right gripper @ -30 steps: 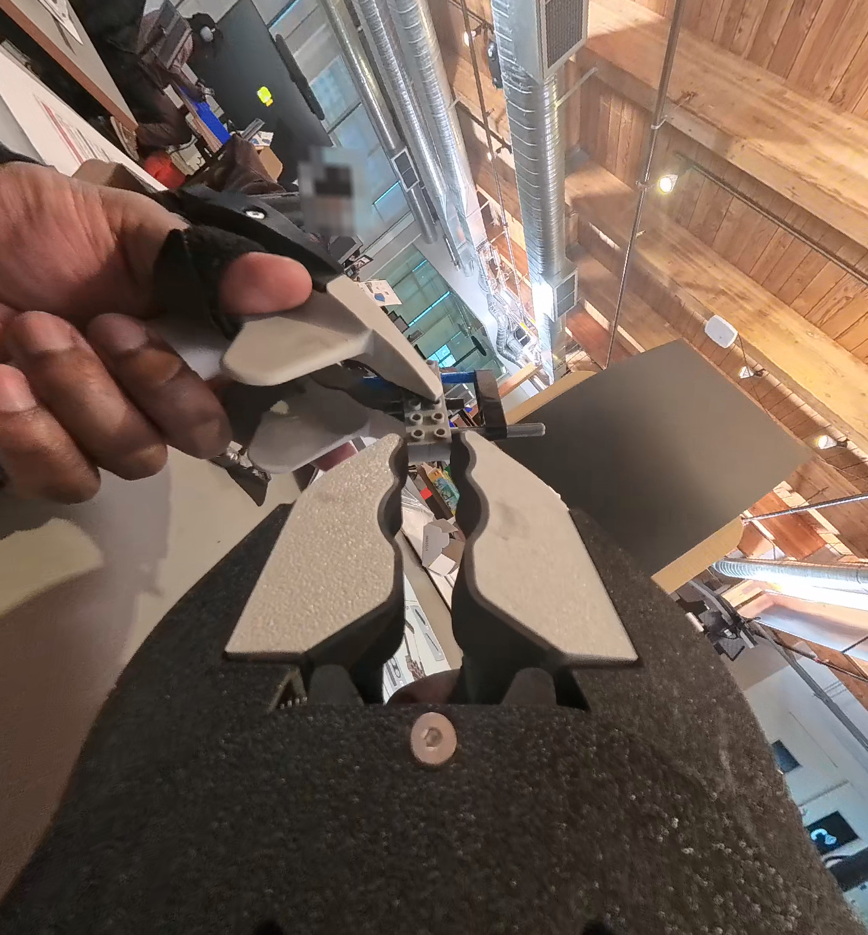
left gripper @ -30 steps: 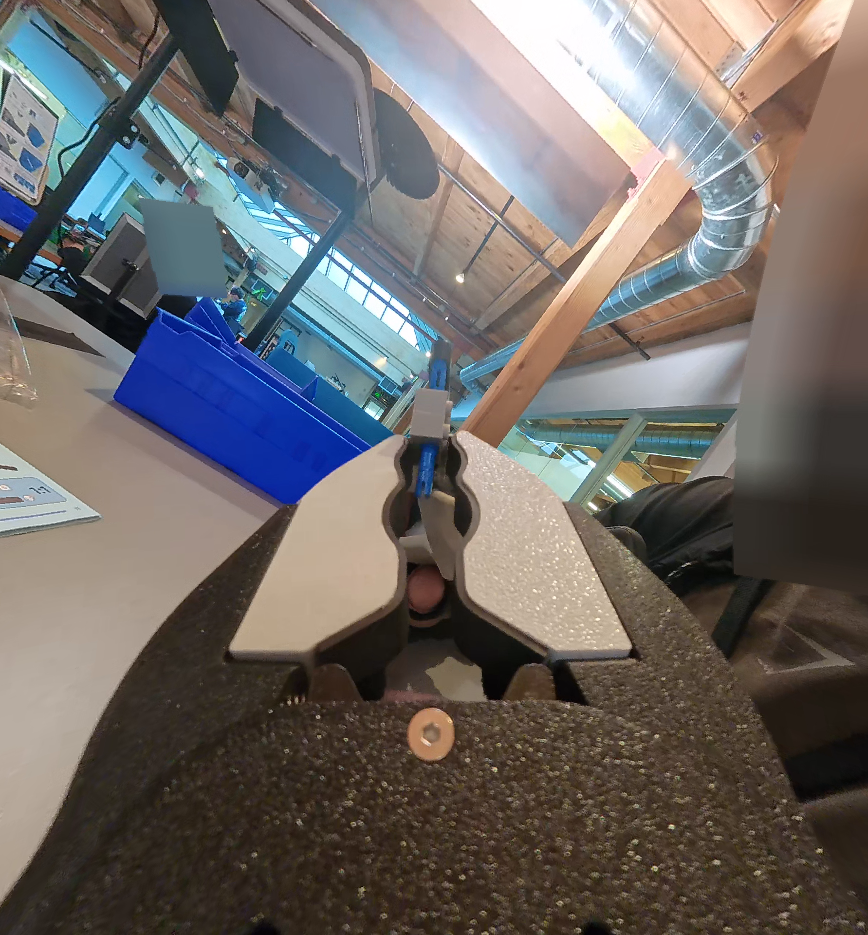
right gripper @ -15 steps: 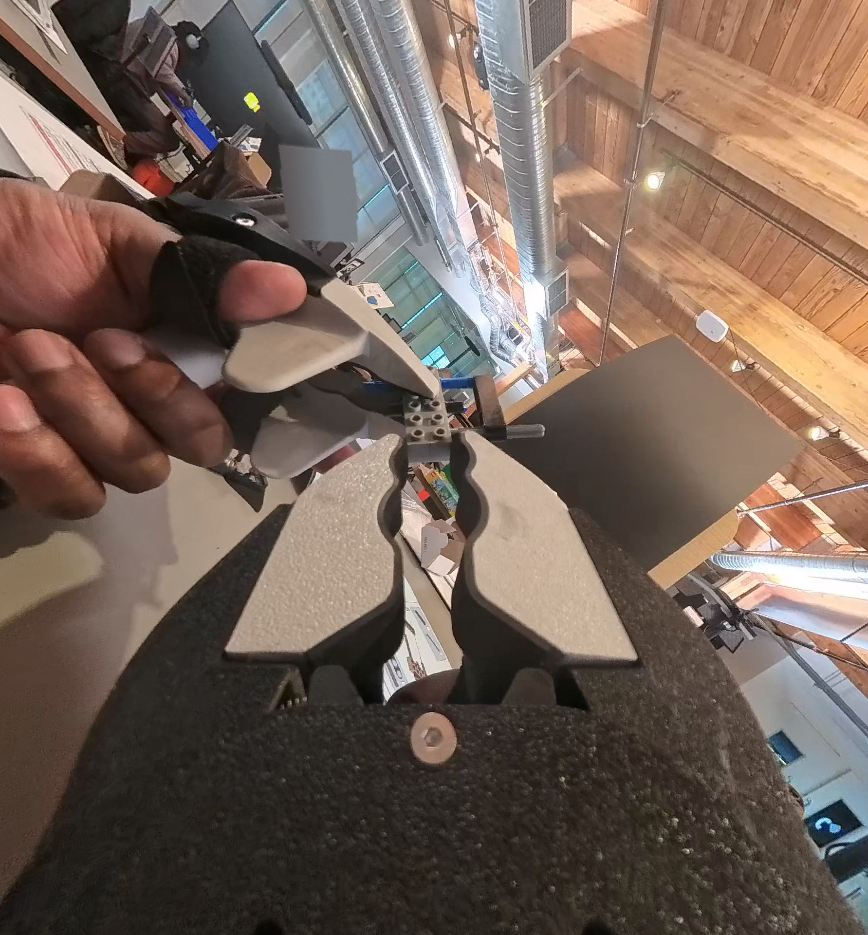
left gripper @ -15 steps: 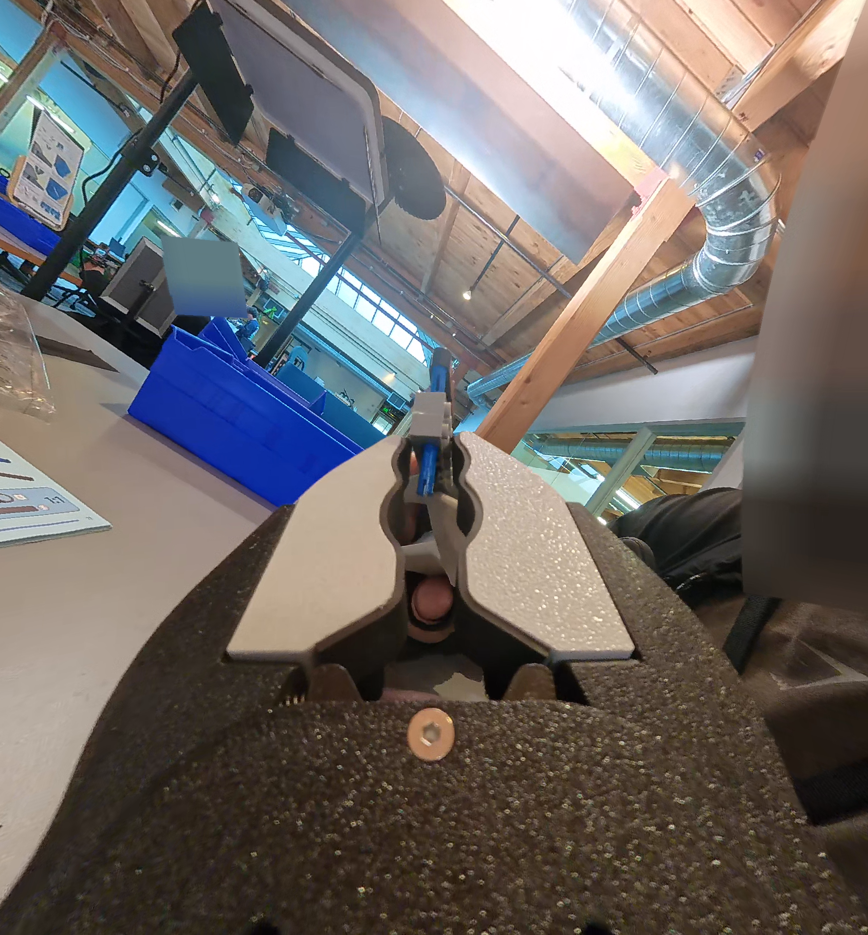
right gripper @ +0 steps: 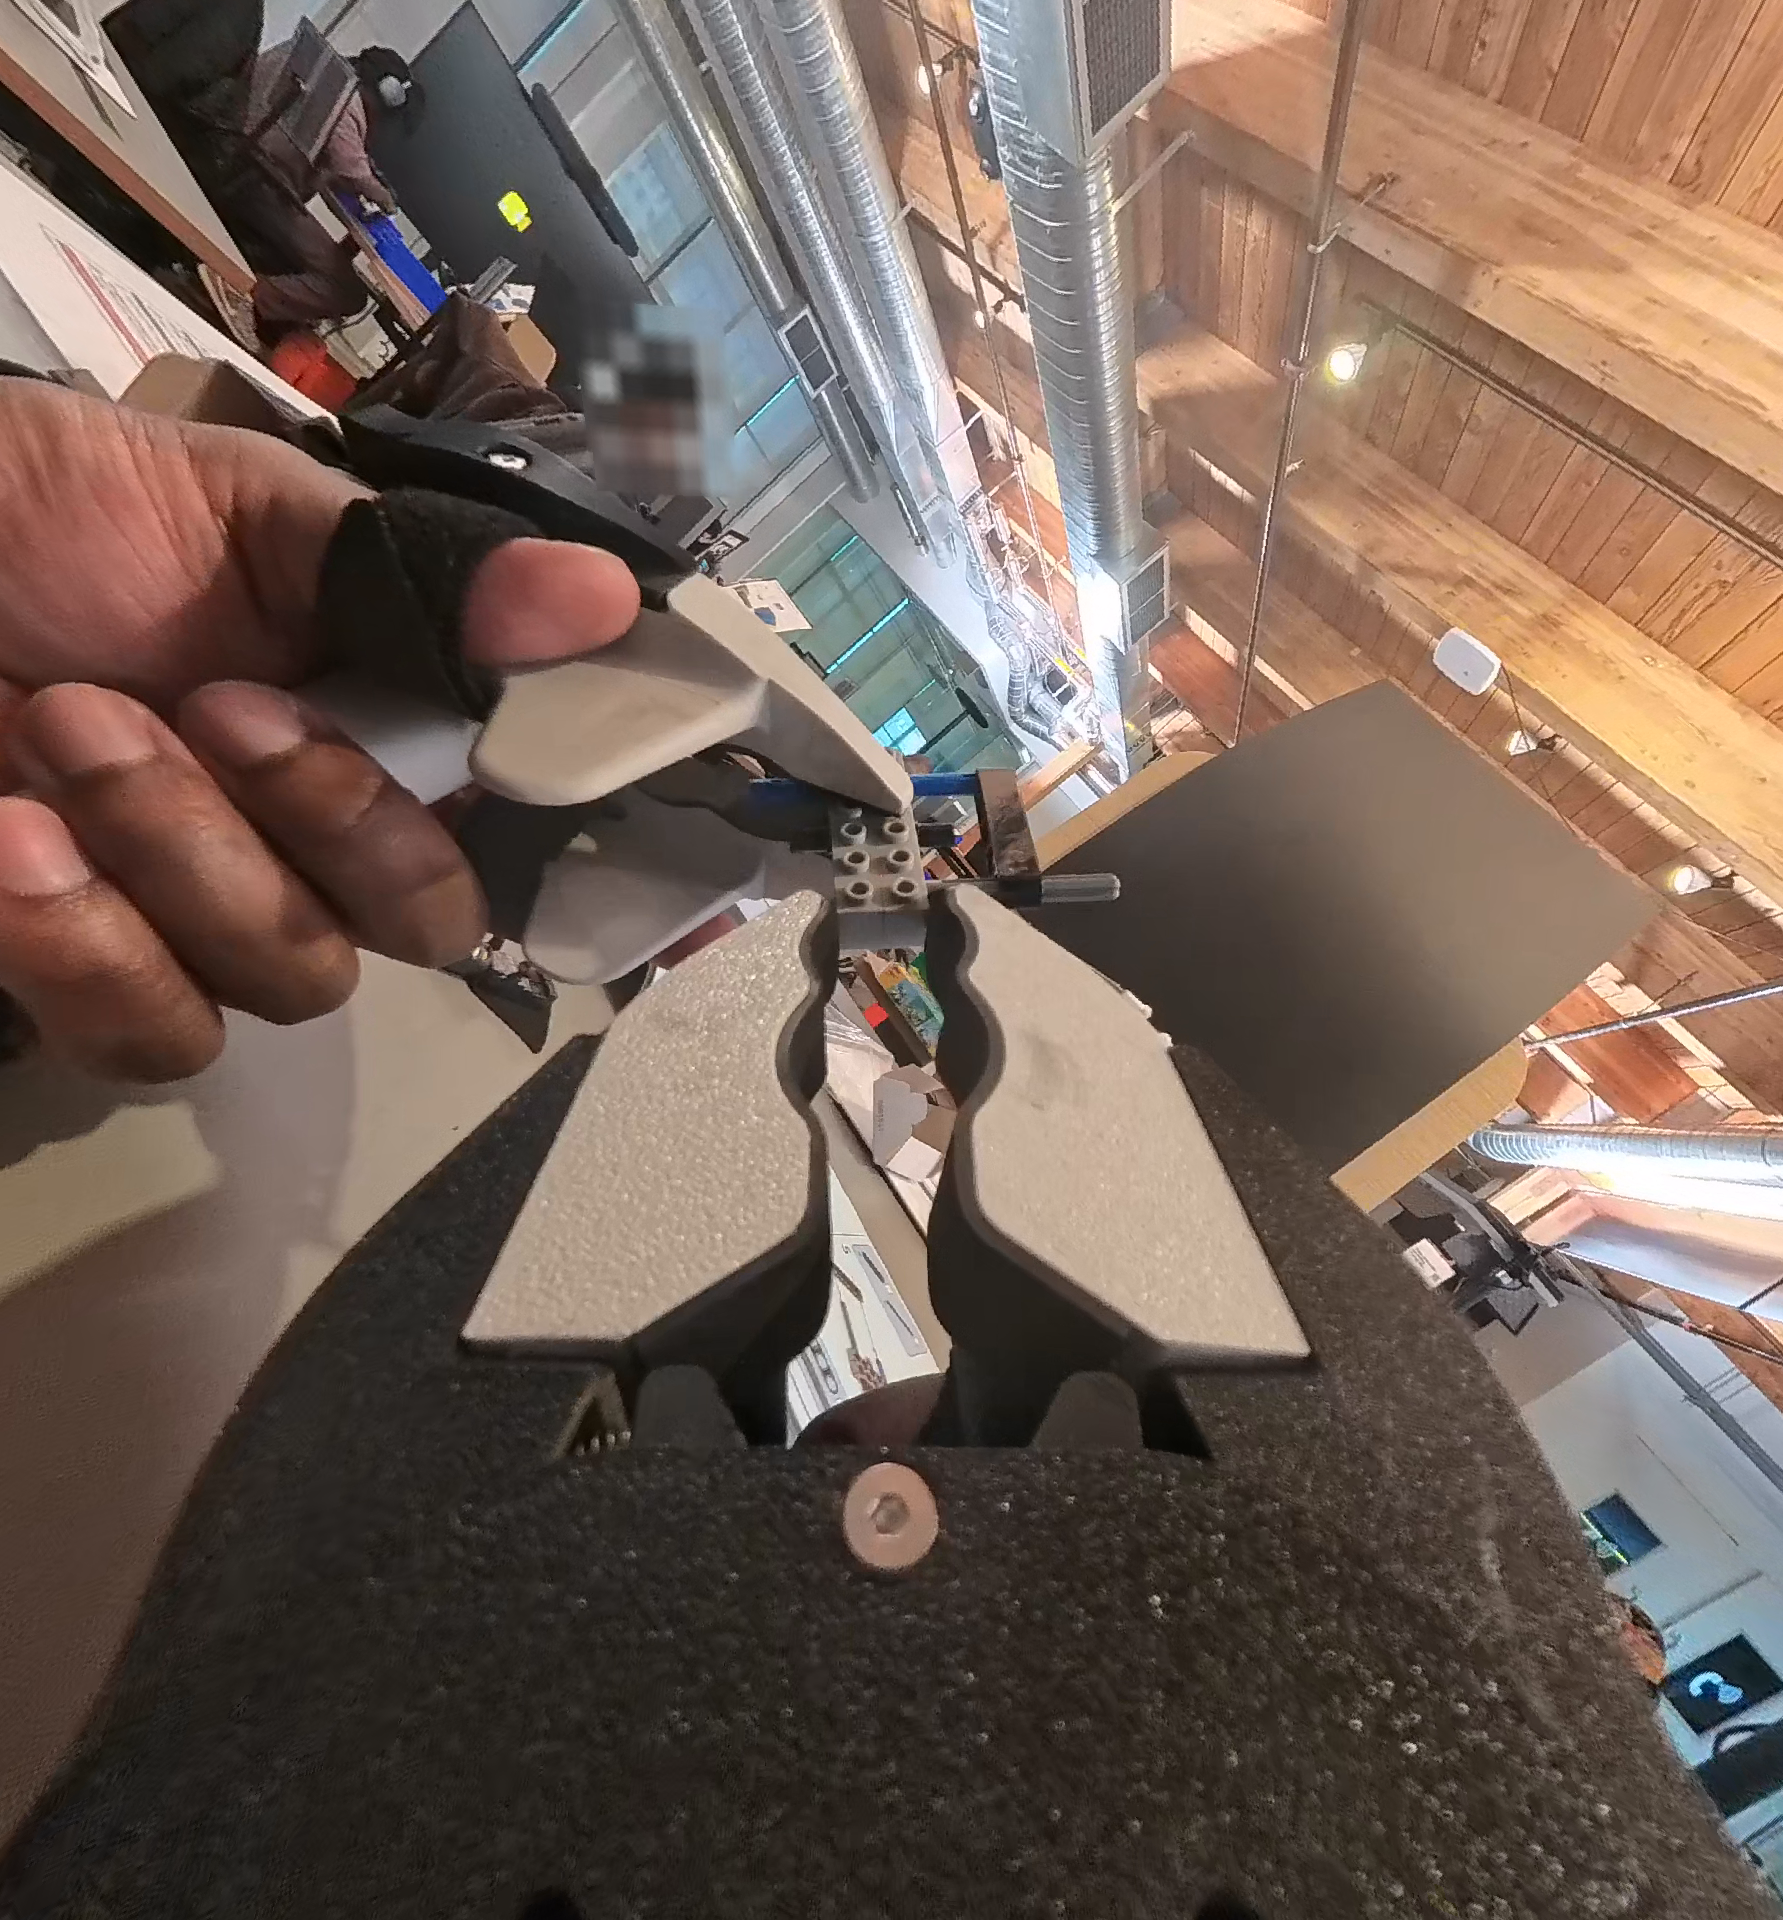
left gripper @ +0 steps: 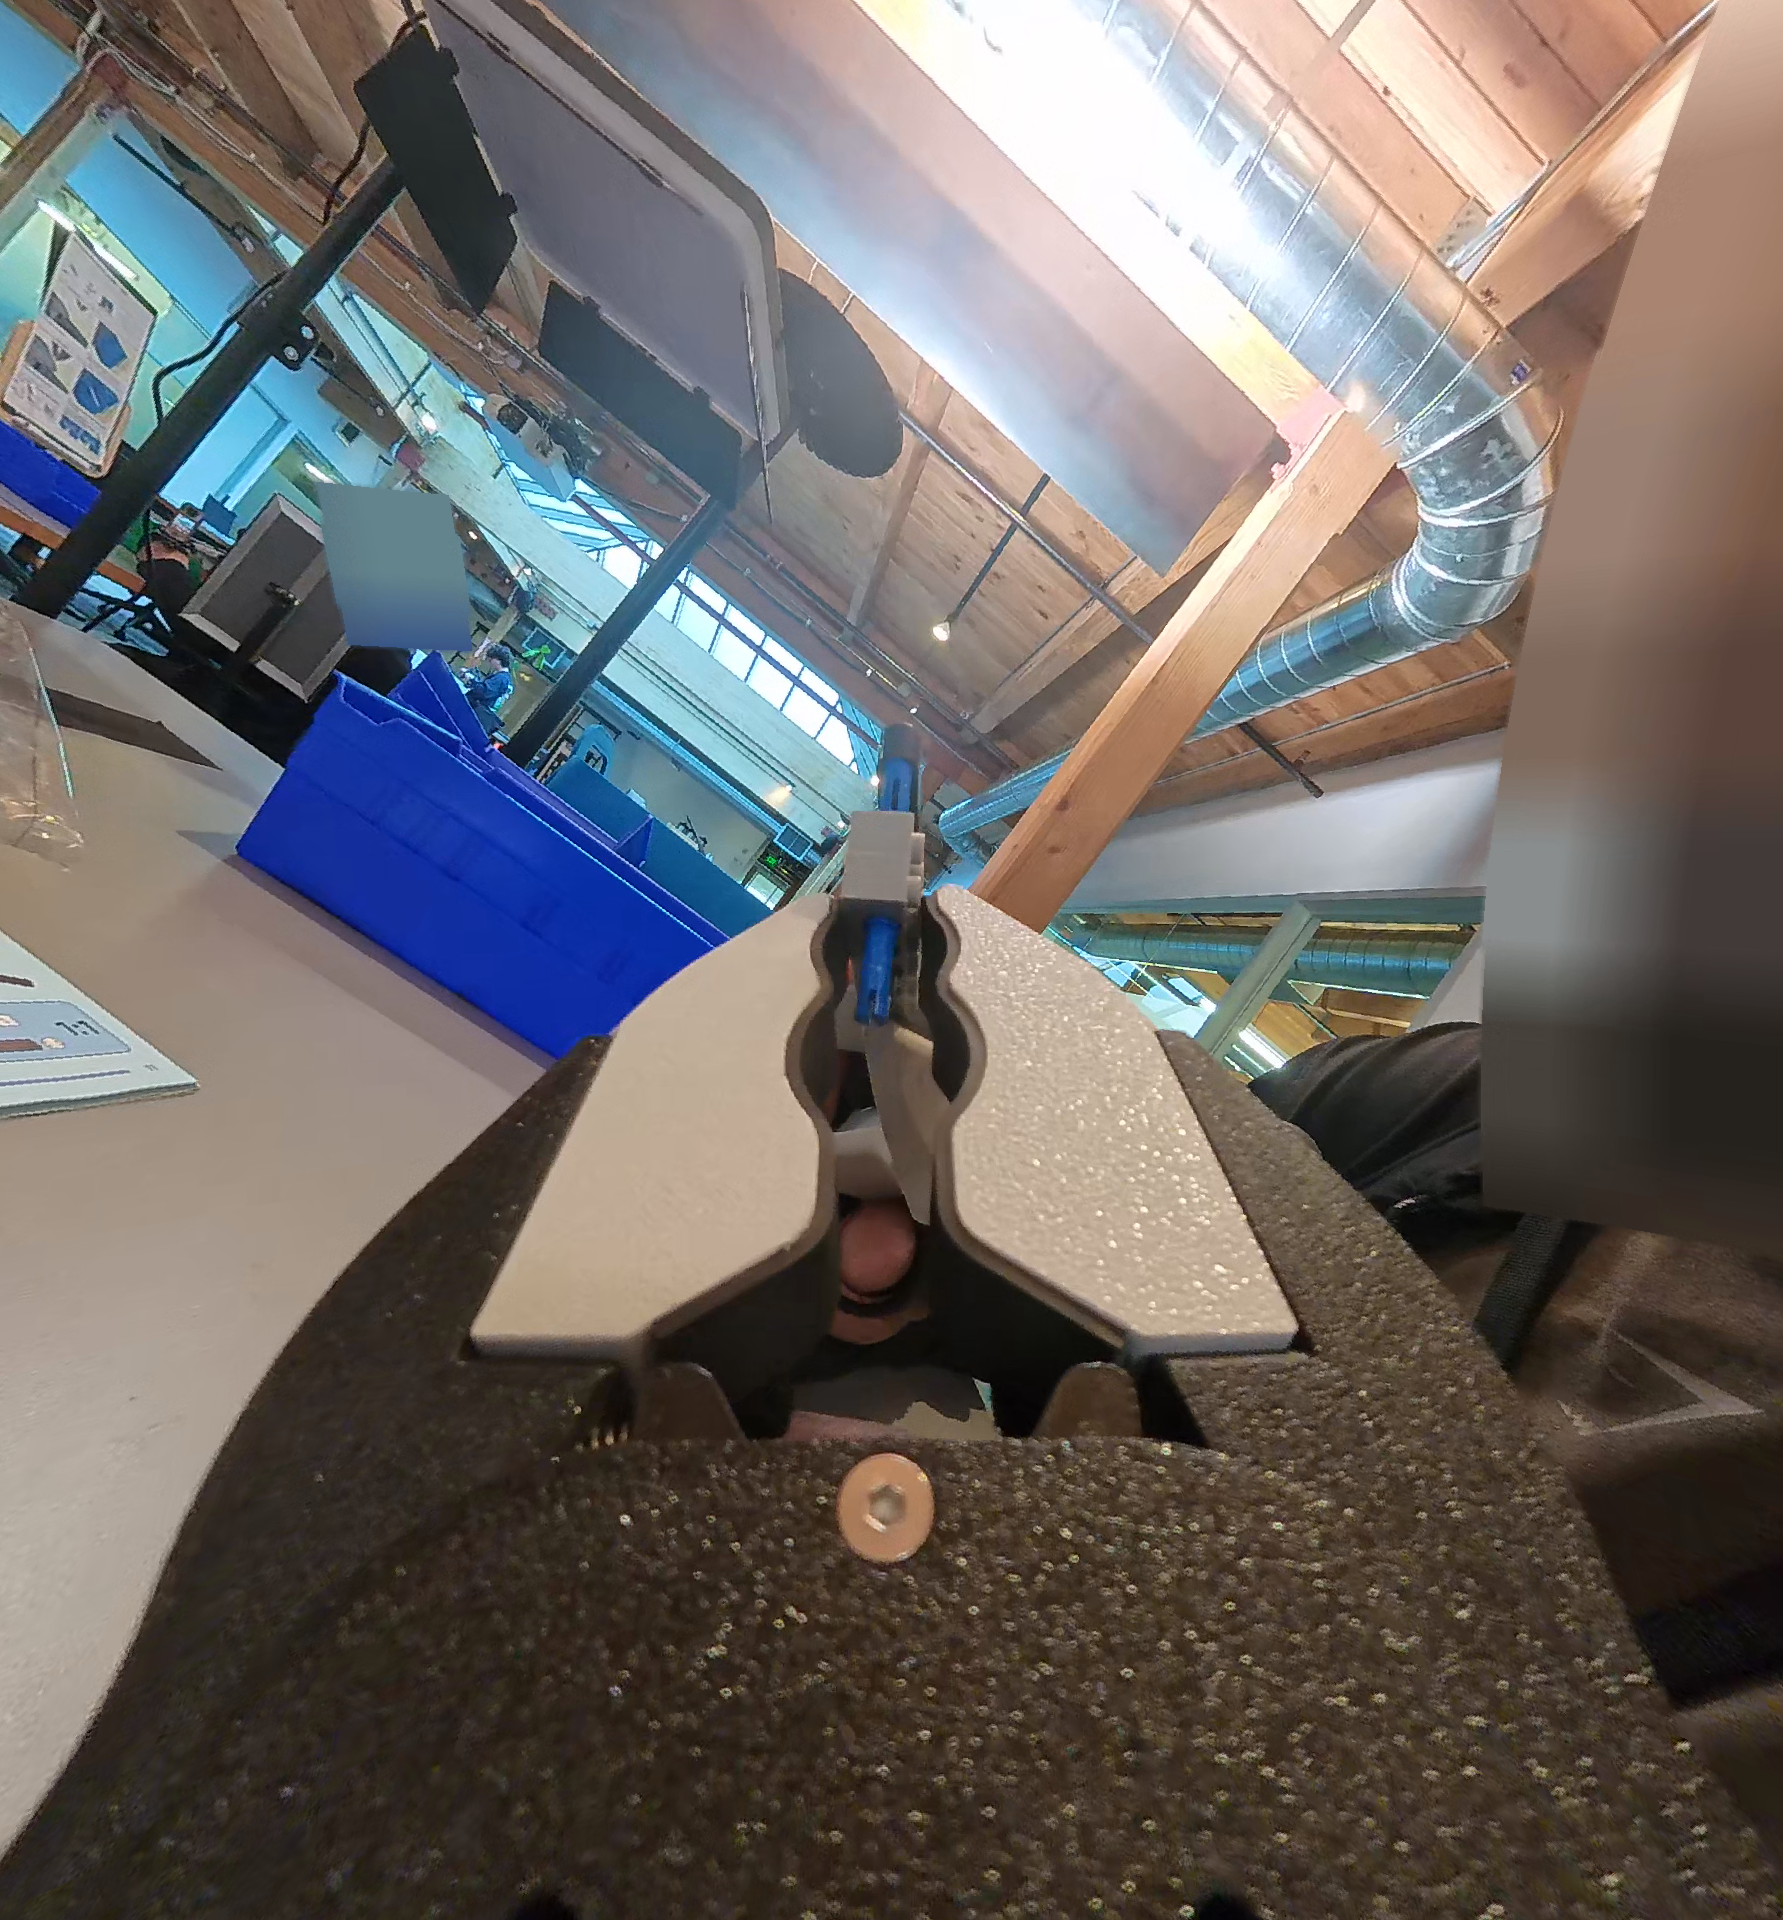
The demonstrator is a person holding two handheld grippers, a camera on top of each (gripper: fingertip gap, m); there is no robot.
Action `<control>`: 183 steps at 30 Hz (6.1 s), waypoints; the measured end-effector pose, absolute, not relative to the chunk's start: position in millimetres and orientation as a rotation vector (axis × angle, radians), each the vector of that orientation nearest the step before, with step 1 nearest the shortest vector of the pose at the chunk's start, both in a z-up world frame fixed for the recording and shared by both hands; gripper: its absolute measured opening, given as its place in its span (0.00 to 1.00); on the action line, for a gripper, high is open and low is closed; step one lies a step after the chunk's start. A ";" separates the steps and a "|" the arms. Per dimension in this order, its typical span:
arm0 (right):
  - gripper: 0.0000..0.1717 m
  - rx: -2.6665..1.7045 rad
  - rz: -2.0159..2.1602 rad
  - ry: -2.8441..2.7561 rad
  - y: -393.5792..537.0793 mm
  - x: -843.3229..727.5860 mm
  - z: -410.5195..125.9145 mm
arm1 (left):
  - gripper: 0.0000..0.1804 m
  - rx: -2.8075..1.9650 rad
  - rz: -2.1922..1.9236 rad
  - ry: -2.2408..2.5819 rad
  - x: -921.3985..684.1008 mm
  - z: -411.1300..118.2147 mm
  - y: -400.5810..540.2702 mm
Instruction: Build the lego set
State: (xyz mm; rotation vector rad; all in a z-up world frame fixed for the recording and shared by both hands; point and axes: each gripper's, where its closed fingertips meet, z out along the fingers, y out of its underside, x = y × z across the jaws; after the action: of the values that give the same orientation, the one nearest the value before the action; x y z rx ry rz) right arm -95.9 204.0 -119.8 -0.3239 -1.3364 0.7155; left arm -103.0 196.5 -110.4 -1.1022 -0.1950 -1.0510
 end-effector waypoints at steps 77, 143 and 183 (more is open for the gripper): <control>0.04 -0.720 1.531 -2.335 200.5 -55.1 -166.0 | 0.06 -1.839 -0.470 0.467 -54.5 -182.6 194.6; 0.04 -0.730 1.532 -2.189 204.5 -59.9 -168.0 | 0.06 -1.853 -0.424 0.462 -58.3 -186.7 197.1; 0.14 -0.734 1.390 -2.138 197.8 -73.0 -176.7 | 0.06 -1.956 -0.375 0.417 -60.5 -200.6 204.2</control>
State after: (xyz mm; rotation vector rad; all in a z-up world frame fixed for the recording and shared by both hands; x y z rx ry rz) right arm -73.0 197.8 -176.7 -0.7339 -2.1383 1.3904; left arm -60.5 204.2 -200.6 -1.9563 0.4172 -0.3748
